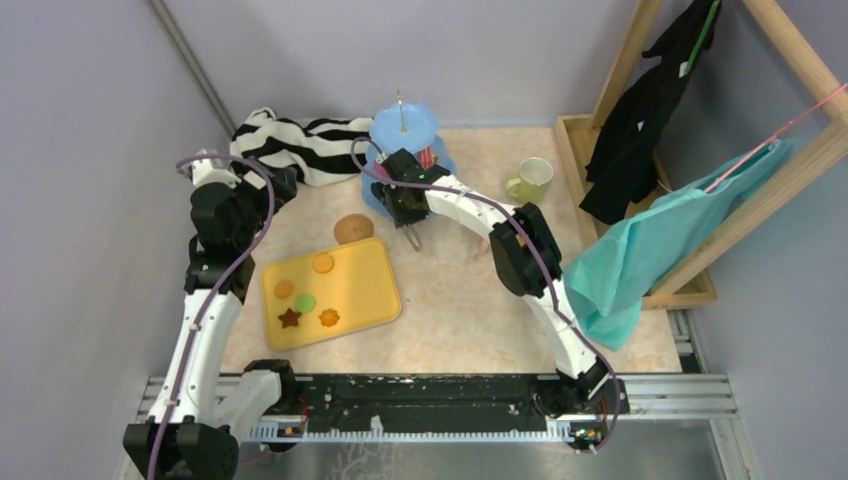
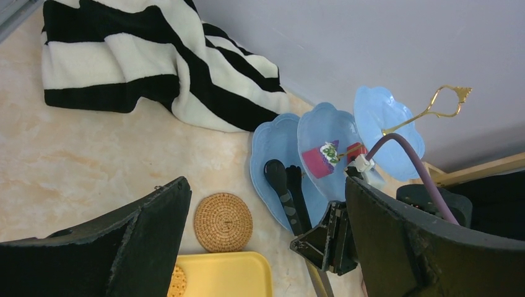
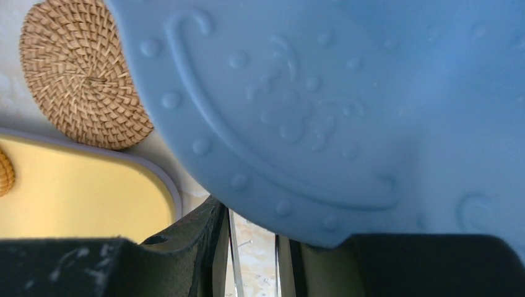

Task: Serve the afternoon tea
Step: Place the desert on the desert table.

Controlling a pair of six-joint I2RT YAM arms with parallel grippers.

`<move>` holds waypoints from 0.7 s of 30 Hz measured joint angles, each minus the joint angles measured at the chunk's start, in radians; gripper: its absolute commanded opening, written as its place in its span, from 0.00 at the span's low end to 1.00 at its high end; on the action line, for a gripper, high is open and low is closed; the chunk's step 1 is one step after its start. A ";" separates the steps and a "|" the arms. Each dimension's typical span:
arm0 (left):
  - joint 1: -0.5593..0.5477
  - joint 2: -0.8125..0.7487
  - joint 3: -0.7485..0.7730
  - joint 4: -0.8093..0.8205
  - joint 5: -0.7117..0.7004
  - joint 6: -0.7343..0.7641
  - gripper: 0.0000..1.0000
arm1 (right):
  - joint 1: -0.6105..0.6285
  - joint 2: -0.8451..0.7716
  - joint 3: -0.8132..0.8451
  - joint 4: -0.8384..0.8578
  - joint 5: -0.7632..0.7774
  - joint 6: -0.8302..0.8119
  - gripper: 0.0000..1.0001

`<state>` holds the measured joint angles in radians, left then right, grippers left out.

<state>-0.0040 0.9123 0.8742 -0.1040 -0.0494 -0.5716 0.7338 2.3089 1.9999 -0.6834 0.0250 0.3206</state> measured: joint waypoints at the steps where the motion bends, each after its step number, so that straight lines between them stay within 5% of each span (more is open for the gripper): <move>1: 0.000 0.000 -0.002 0.000 0.002 0.000 0.99 | -0.001 0.009 0.005 -0.001 0.000 0.003 0.25; 21: 0.000 0.000 -0.005 0.014 0.014 -0.001 0.99 | -0.006 0.035 0.002 0.022 -0.008 0.014 0.34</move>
<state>-0.0040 0.9123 0.8696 -0.0902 -0.0349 -0.5724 0.7280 2.3436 2.0022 -0.6617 0.0166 0.3344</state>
